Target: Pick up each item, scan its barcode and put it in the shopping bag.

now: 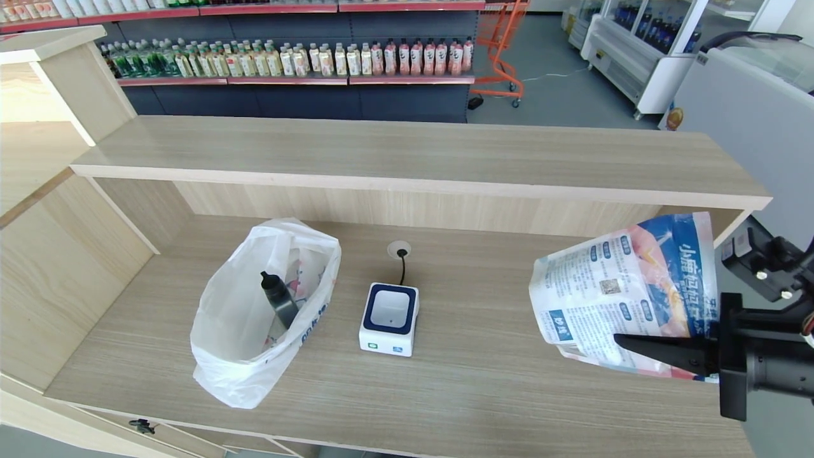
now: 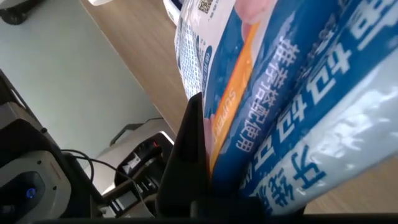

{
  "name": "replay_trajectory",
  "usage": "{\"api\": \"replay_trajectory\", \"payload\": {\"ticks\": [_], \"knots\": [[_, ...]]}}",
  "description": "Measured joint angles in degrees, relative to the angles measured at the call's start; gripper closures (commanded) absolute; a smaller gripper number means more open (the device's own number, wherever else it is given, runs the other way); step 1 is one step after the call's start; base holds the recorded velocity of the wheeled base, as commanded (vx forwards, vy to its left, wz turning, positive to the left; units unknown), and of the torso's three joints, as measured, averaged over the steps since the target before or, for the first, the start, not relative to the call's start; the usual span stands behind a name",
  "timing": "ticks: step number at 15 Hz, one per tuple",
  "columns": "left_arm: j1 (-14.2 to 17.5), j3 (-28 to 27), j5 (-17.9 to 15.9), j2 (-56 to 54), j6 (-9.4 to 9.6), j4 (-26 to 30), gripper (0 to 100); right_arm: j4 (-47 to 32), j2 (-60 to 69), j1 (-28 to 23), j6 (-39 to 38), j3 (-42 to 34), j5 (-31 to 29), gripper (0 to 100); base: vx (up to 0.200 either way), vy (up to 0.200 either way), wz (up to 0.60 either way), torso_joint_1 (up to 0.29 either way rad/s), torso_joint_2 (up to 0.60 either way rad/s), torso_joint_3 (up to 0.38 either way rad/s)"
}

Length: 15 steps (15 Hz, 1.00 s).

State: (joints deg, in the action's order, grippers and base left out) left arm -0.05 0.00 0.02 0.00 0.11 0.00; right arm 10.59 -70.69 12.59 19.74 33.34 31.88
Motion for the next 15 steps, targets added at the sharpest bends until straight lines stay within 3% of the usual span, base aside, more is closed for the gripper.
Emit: {"api": "replay_trajectory", "payload": {"ticks": [10,13,15], "knots": [[0.0,0.0,0.0,0.0,0.22,0.0,0,0.4,-8.1,0.0,0.1,4.3,-0.3,100,0.0,0.2,0.0,0.004,0.01,0.001],[0.0,0.0,0.0,0.0,0.16,0.0,0,0.6,-11.8,0.0,3.1,6.6,-2.4,100,0.0,0.0,0.0,0.0,0.0,0.0],[-0.1,0.0,0.1,0.0,0.13,0.0,0,1.5,-14.9,-0.5,10.5,8.1,-2.8,100,0.0,0.0,0.0,0.0,0.0,0.0]]}}
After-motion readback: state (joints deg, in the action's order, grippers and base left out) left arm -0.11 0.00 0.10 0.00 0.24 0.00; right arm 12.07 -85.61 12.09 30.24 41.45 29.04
